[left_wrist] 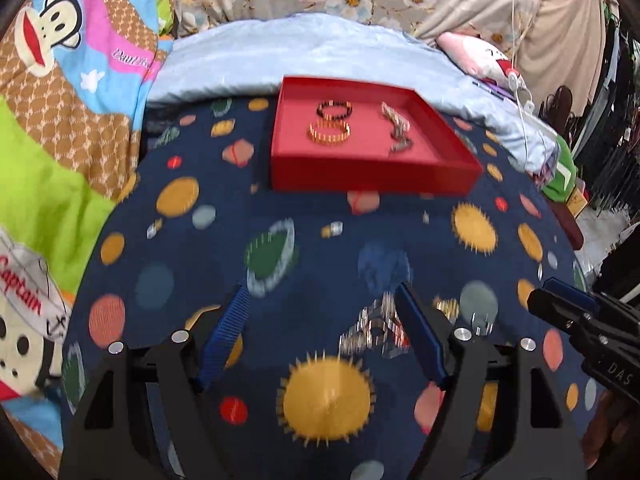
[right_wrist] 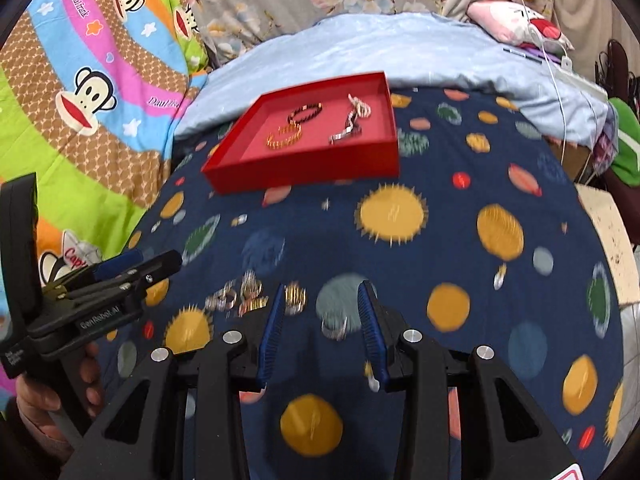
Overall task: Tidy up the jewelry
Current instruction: 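Withdraw both tools from the tray, then grasp the silver ring with the right tool, then grasp the gold watch with the left tool while the right tool holds the ring, then carry the gold watch with the left tool while the right tool carries the silver ring to the tray, then lower the watch and ring into the red tray and open both tools, then withdraw both tools from the tray back over the earrings on the sheet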
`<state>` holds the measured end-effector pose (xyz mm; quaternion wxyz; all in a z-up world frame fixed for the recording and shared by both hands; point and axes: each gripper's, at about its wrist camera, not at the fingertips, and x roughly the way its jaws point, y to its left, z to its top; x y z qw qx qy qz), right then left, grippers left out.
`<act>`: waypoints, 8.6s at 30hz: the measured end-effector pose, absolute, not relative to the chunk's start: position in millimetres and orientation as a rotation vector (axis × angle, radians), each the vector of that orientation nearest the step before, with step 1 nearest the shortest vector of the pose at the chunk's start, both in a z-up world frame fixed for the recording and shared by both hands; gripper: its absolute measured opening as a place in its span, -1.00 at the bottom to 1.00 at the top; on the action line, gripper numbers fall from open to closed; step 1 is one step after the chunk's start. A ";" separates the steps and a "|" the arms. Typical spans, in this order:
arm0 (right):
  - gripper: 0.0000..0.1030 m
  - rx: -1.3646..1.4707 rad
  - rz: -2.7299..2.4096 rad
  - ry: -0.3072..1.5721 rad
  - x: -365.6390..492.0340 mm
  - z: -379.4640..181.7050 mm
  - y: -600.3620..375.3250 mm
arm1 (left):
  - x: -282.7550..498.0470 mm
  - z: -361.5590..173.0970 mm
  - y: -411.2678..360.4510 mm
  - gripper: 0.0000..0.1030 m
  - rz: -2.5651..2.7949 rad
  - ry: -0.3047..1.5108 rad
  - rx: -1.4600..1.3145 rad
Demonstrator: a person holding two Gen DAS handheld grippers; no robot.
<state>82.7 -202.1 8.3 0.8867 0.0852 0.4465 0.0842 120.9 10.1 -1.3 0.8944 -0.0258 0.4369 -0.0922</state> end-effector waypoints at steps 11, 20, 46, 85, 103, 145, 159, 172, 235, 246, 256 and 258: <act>-0.28 0.222 0.207 0.987 66.1 -18.4 -187.9 | 92.2 -34.8 12.8 0.41 -0.170 0.988 -0.057; -0.29 0.193 0.169 1.000 73.0 -31.9 -181.9 | 90.5 -41.1 13.0 0.41 -0.174 1.000 -0.059; -0.85 0.093 0.091 0.986 92.1 -47.0 -188.1 | 95.4 -48.2 8.0 0.41 -0.201 1.022 -0.065; -0.84 0.150 0.126 0.993 83.3 -46.8 -194.3 | 108.3 -48.7 2.5 0.36 -0.215 1.012 -0.080; -0.84 0.210 0.084 0.966 71.9 -27.4 -221.0 | 119.7 -38.0 -66.6 0.04 -0.414 0.989 -0.036; -0.83 0.269 0.097 0.948 66.4 -11.8 -233.8 | 112.2 -15.1 -68.8 -0.79 -0.464 0.971 -0.069; -0.84 0.227 0.191 0.887 109.0 20.9 -206.7 | 144.9 53.2 -30.7 -0.79 -0.457 0.874 -0.101; -0.84 0.196 0.233 0.849 250.7 41.5 -191.8 | 283.0 94.0 -23.1 -0.79 -0.395 0.761 -0.093; -0.61 0.132 0.138 0.904 149.9 4.1 -201.0 | 178.6 -5.2 17.7 0.18 -0.152 0.902 -0.111; -0.61 0.187 0.193 0.979 99.6 -22.5 -183.8 | 129.9 -27.0 23.7 0.19 -0.132 0.958 -0.094; -0.60 0.166 0.266 1.009 106.8 -34.9 -142.9 | 111.4 -41.1 37.0 0.27 -0.110 0.997 -0.107; -0.60 0.162 0.274 1.012 110.6 -36.7 -135.5 | 110.5 -41.6 38.2 0.27 -0.108 0.997 -0.101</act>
